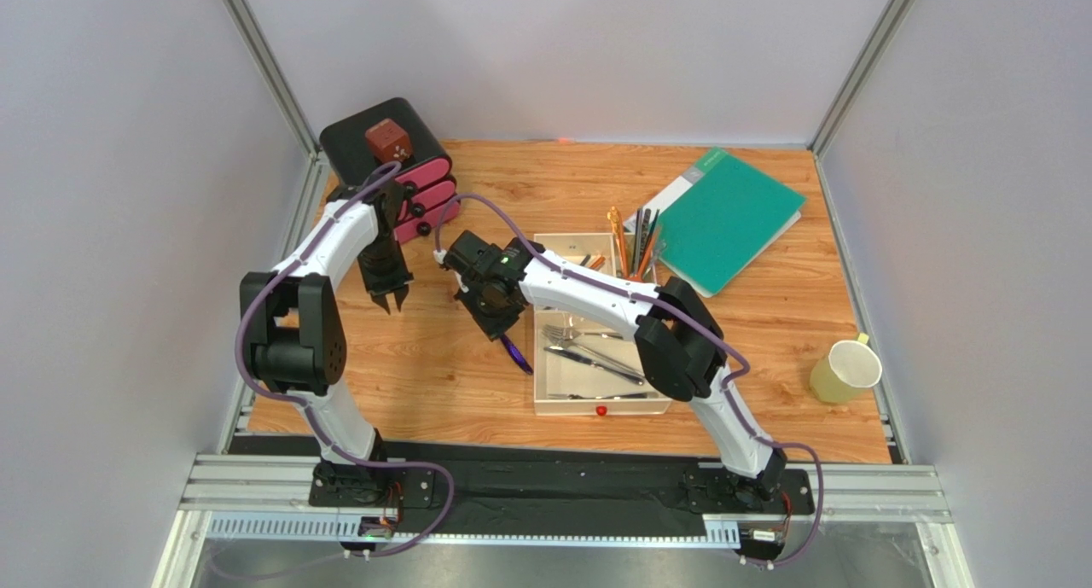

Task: Sort the eating utensils into containers
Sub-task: Pick up the knife at the center of the board.

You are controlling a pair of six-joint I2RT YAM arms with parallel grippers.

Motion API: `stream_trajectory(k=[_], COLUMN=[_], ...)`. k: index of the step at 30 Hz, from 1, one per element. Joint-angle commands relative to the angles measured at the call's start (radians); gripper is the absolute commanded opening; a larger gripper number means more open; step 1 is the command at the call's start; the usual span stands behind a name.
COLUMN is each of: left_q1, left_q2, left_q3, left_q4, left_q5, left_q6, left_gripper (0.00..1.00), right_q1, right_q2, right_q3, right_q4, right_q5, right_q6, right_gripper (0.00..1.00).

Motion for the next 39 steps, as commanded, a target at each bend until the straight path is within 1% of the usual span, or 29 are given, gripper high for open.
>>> stream_trajectory(k=[1,6,8,9,10,12,13,18,20,24,25,27,28,29,30,32,39], left_q1=[0.014,0.017,0.017,0.019,0.019,0.019,0.019,0.021,0.021,0.021,0.021,0.021,0.021,0.021,0.021,0.021,0.021], left_q2=[-0.050,-0.053,-0.054,-0.057,-0.057,-0.057,-0.057,-0.060,-0.063,-0.065,-0.065,-0.066,-0.066,-0.065,-0.065,-0.065,-0.073], left_q3=[0.026,0.023,0.019,0.016,0.012,0.005,0.003,0.000,0.000,-0.001,-0.001,-0.003,-0.004,-0.004,-0.006,-0.009,-0.012], left_q4=[-0.001,-0.001,0.001,0.002,0.002,0.002,0.004,-0.001,-0.005,-0.008,-0.008,-0.008,-0.007,-0.005,-0.004,-0.002,0.002], left_q5=[0.001,0.005,0.004,0.004,0.004,0.004,0.004,-0.002,-0.005,-0.008,-0.008,-0.004,-0.001,-0.001,0.002,0.007,0.015], left_q6=[0.009,0.015,0.017,0.017,0.017,0.020,0.023,0.026,0.029,0.034,0.032,0.031,0.028,0.028,0.026,0.025,0.022], left_gripper=[0.27,0.27,0.28,0.28,0.28,0.27,0.28,0.28,0.27,0.28,0.27,0.27,0.27,0.27,0.27,0.27,0.27], right_q1=[0.005,-0.003,-0.020,-0.023,-0.030,-0.035,-0.043,-0.072,-0.084,-0.090,-0.090,-0.087,-0.087,-0.087,-0.087,-0.087,-0.035], right_q2=[-0.049,-0.036,-0.028,-0.020,-0.007,0.012,0.030,0.090,0.115,0.142,0.150,0.150,0.150,0.150,0.158,0.162,0.135], right_q3=[0.056,0.037,0.022,0.020,0.020,0.020,0.020,0.024,0.024,0.016,0.016,-0.001,-0.009,-0.024,-0.030,-0.051,-0.058], right_q4=[-0.019,-0.022,-0.019,-0.016,-0.017,-0.016,-0.013,-0.001,0.004,0.006,0.001,-0.001,0.001,-0.001,-0.001,-0.002,0.006], right_q5=[0.008,0.037,0.037,0.037,0.037,0.077,0.078,0.052,0.008,-0.021,-0.028,-0.046,-0.057,-0.069,-0.083,-0.113,-0.101], right_q6=[-0.019,0.001,0.016,0.019,0.019,0.016,0.010,0.016,0.021,0.024,0.027,0.038,0.042,0.045,0.053,0.061,0.030], right_gripper=[0.00,0.00,0.17,0.23,0.31,0.36,0.41,0.43,0.44,0.42,0.37,0.35,0.31,0.14,0.00,0.00,0.00])
